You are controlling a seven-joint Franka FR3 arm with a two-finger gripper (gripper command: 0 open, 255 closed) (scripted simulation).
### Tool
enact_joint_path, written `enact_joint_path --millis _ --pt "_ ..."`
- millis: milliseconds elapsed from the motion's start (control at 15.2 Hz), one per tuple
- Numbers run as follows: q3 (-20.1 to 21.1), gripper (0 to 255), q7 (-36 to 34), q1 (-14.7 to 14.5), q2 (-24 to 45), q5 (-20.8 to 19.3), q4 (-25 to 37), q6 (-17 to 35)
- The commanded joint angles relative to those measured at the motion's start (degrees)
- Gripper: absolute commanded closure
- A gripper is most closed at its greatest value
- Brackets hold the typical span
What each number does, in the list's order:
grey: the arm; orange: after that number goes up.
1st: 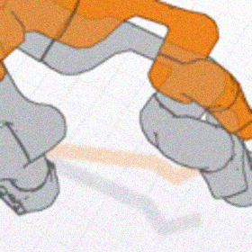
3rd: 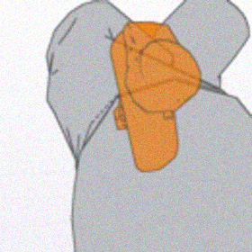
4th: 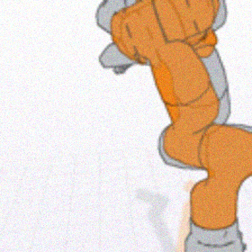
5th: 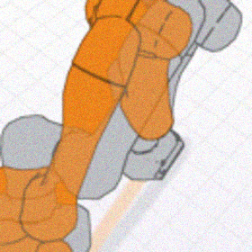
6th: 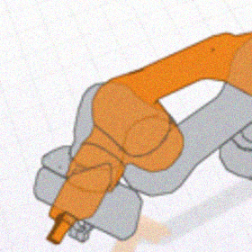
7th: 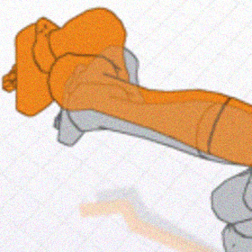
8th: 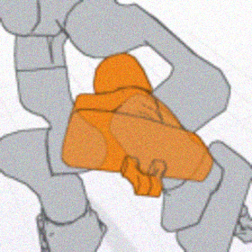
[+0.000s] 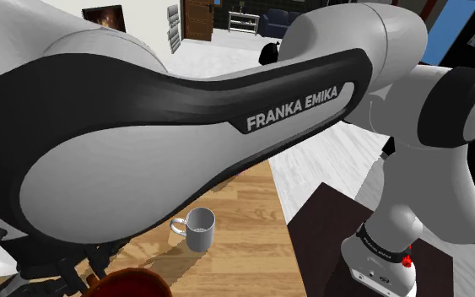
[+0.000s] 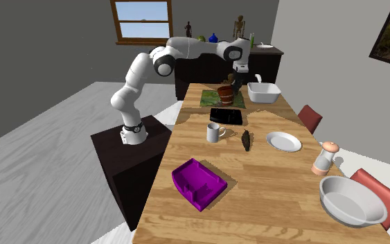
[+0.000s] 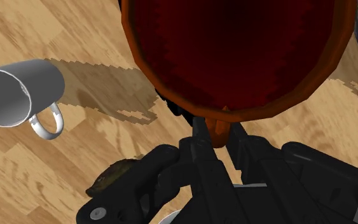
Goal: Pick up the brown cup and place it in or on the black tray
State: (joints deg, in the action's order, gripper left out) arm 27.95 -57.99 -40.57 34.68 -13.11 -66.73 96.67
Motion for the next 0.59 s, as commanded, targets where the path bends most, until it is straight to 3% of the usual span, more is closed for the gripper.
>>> enact_joint_path --millis 0,528 --pt "0.0 255 -0.2 0.2 -0.2 0.0 -1.7 1.6" --pt "-0.2 255 -0.5 1.0 0.2 -0.3 -7.4 7.5"
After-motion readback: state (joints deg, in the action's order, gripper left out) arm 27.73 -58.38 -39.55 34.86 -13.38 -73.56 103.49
